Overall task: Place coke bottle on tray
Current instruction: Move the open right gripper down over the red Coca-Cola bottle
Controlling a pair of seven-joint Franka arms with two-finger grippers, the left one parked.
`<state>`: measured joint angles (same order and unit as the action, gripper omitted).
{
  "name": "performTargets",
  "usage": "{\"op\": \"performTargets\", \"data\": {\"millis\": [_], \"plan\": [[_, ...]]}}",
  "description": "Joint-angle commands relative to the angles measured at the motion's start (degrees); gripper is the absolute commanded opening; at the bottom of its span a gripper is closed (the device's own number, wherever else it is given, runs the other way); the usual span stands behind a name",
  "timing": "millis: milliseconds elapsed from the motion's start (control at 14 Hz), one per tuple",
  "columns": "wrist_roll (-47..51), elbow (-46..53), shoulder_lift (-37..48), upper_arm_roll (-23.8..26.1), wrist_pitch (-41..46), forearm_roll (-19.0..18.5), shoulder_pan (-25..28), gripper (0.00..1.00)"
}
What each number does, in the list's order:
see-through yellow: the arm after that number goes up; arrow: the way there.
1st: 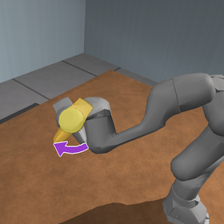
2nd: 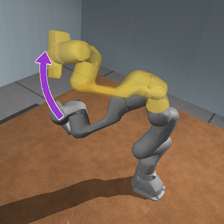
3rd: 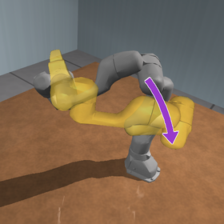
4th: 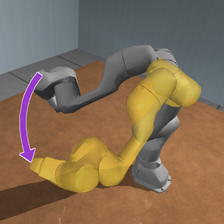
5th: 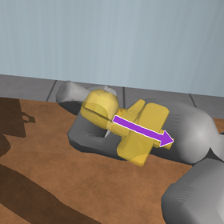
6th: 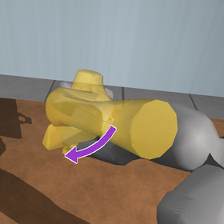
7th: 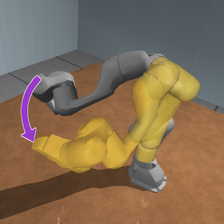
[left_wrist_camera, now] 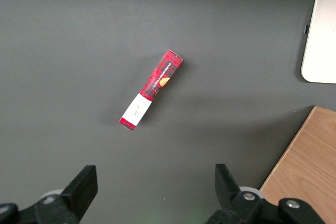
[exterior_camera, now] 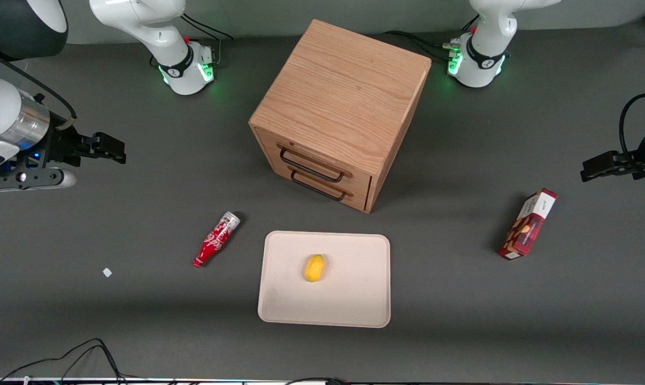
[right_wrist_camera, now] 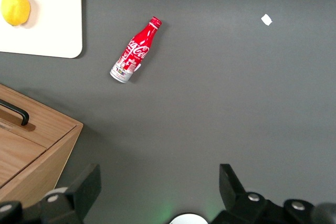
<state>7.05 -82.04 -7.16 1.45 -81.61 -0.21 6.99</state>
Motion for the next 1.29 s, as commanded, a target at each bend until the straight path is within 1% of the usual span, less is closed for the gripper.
{"op": "performTargets", "data": {"millis": [0, 214, 286, 357, 429, 643, 786, 929, 1071, 1214], "plan": [[-0.99, 1.35, -0.66, -0.67, 1.37, 2.49, -0.74, 1.0], [-0.56, 1.44, -1.01, -0.66, 1.37, 2.23, -0.58, 1.0], [2.15, 1.09, -1.45, -0.58, 1.37, 2.49, -0.4, 1.0], [10.61, 1.0, -1.89, -0.31, 1.37, 2.93, -0.23, 1.0], [16.44, 1.09, -2.59, 0.21, 1.37, 4.94, -0.23, 1.0], [21.84, 1.09, -4.44, 0.3, -0.29, 8.19, -0.05, 1.0], [25.36, -1.44, -5.05, 1.52, -5.81, 8.47, 0.47, 1.0], [30.19, -7.32, -4.44, 3.72, -13.27, 8.38, 0.56, 1.0], [34.33, -14.61, -3.83, 5.92, -21.88, 7.6, 0.56, 1.0], [37.14, -20.85, -3.91, 6.72, -30.76, 5.93, 0.56, 1.0]]}}
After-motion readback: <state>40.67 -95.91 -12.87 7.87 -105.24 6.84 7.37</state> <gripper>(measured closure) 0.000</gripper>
